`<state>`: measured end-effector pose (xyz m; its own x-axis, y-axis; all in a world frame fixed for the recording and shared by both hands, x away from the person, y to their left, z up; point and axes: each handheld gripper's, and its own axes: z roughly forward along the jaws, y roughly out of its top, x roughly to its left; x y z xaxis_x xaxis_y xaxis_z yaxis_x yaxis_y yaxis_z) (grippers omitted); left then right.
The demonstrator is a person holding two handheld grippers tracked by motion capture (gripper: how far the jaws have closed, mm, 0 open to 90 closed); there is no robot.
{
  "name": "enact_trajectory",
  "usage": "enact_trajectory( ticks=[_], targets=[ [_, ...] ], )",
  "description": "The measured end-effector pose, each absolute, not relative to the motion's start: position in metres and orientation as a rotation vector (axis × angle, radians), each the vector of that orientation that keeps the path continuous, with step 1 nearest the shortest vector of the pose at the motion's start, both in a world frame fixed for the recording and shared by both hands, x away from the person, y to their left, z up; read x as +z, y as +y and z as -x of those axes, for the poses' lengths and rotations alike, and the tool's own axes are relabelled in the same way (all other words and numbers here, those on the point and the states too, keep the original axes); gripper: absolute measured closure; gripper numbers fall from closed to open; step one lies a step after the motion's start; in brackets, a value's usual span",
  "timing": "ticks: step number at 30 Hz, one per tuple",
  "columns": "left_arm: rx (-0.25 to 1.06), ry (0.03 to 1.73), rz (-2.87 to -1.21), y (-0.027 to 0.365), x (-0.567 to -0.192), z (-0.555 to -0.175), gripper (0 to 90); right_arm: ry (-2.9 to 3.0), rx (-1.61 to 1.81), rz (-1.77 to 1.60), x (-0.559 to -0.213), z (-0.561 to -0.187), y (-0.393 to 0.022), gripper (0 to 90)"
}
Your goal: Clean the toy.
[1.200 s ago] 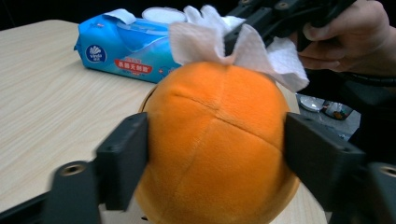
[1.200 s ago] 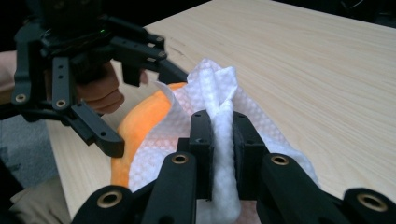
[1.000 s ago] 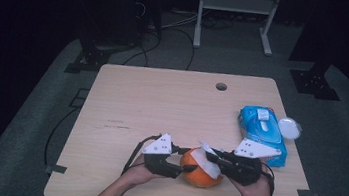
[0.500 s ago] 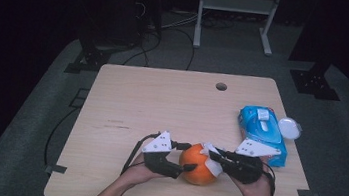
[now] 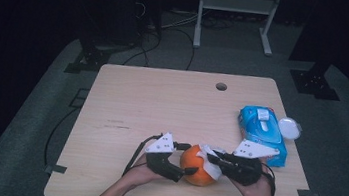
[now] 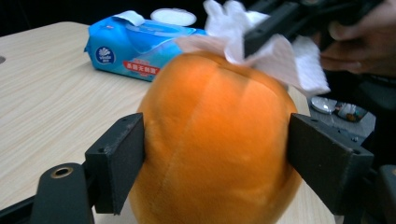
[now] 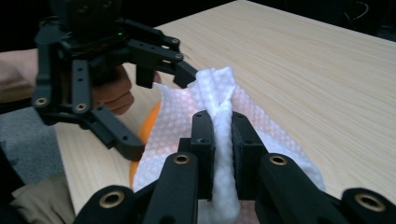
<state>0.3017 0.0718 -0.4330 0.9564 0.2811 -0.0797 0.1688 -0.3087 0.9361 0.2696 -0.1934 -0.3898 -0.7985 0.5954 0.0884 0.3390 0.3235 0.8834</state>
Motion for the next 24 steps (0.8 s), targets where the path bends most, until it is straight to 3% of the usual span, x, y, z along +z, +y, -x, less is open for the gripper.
enact_trajectory(
  ticks=[5, 7, 10, 12, 17, 24],
  targets=[
    [0.08, 0.258, -1.92, 0.074, -0.43, -0.298, 30.4, 2.307, 1.465, -0.913, -0.392, -0.276, -0.203, 79.7],
    [0.1, 0.266, -1.92, 0.074, -0.429, -0.298, 30.2, 2.31, 1.467, -0.925, -0.393, -0.277, -0.207, 79.6],
    [0.121, 0.327, -1.928, 0.07, -0.43, -0.301, 12.5, 2.319, 1.465, -0.92, -0.393, -0.277, -0.207, 79.8],
    [0.087, 0.36, -1.93, 0.066, -0.436, -0.305, 8.5, 2.322, 1.471, -0.896, -0.389, -0.273, -0.202, 80.9],
    [0.101, 0.295, -1.935, 0.065, -0.438, -0.299, 27.7, 2.386, 1.528, -0.717, -0.381, -0.259, -0.183, 81.0],
    [0.098, 0.326, -1.916, 0.067, -0.438, -0.3, 33.9, 2.317, 1.485, -0.831, -0.387, -0.27, -0.199, 80.9]
  ],
)
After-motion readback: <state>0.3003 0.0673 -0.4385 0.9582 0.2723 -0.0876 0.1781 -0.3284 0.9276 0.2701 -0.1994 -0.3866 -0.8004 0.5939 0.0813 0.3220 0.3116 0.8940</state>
